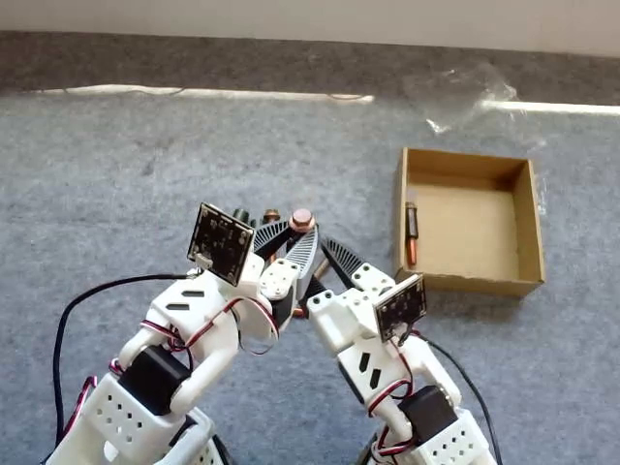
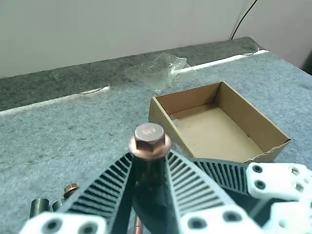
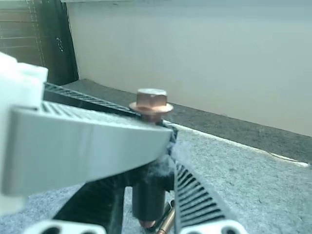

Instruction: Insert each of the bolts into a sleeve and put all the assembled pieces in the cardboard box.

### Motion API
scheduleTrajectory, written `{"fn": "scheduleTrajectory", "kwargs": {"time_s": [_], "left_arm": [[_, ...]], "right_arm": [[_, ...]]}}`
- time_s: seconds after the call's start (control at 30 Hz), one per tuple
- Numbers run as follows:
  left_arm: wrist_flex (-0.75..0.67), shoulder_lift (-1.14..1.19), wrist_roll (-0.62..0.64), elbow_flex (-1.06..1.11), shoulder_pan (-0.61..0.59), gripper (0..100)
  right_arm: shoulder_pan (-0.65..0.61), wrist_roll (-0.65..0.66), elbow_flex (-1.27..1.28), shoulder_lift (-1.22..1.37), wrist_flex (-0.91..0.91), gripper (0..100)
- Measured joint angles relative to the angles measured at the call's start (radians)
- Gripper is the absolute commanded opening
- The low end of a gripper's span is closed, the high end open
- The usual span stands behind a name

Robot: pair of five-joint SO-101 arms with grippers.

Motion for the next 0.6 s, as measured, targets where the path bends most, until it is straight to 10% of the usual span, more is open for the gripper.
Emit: {"fn": "scheduleTrajectory", "kwargs": {"time_s": [0.23,0.6], "left_arm": [[0.002,0.0,-0.163,0.0,0.0,25],[0.002,0.0,-0.163,0.0,0.0,26]], "right_arm": [[0.008,-0.002,0.0,0.0,0.0,0.5],[0.011,-0.002,0.0,0.0,0.0,0.5]]}}
